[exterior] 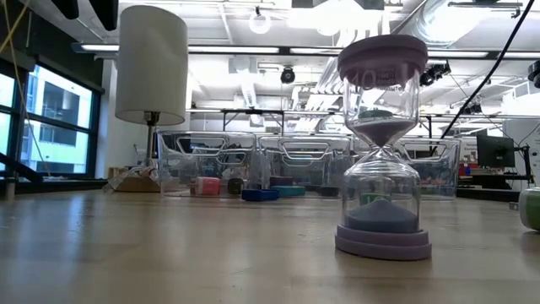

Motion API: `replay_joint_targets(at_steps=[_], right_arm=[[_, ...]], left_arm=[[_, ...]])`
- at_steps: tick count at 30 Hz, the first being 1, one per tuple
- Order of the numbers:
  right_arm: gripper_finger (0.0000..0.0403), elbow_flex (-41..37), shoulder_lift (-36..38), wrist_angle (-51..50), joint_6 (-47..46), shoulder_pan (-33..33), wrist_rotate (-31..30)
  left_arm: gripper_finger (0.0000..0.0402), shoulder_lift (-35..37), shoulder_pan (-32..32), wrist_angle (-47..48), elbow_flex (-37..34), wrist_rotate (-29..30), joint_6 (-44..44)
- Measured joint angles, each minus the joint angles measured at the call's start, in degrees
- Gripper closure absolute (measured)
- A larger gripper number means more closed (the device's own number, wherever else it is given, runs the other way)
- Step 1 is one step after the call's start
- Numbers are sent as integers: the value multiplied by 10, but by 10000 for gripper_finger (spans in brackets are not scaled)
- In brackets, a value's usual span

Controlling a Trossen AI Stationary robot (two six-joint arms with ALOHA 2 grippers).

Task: Pick & Place Office items
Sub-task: Put the blue hourglass into the right transparent bin

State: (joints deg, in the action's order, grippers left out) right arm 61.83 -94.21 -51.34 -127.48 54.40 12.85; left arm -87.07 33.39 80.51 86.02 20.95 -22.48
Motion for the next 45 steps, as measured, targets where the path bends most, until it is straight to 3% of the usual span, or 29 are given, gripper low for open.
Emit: replay_joint_targets(at_steps=[7,15,28,36,45], right_arm=[[118,-6,0,2,2,0,1],[217,-6,0,2,27,0,12],[218,-6,0,-16,65,-10,-1],[218,38,4,-58,152,-58,6],[218,183,4,-280,264,-124,-30]], left_arm=[[188,0,0,0,0,0,0],[188,0,0,0,0,0,-2],[188,0,0,0,0,-9,-2],[188,0,0,0,0,-9,2],[188,0,0,0,0,-12,2]])
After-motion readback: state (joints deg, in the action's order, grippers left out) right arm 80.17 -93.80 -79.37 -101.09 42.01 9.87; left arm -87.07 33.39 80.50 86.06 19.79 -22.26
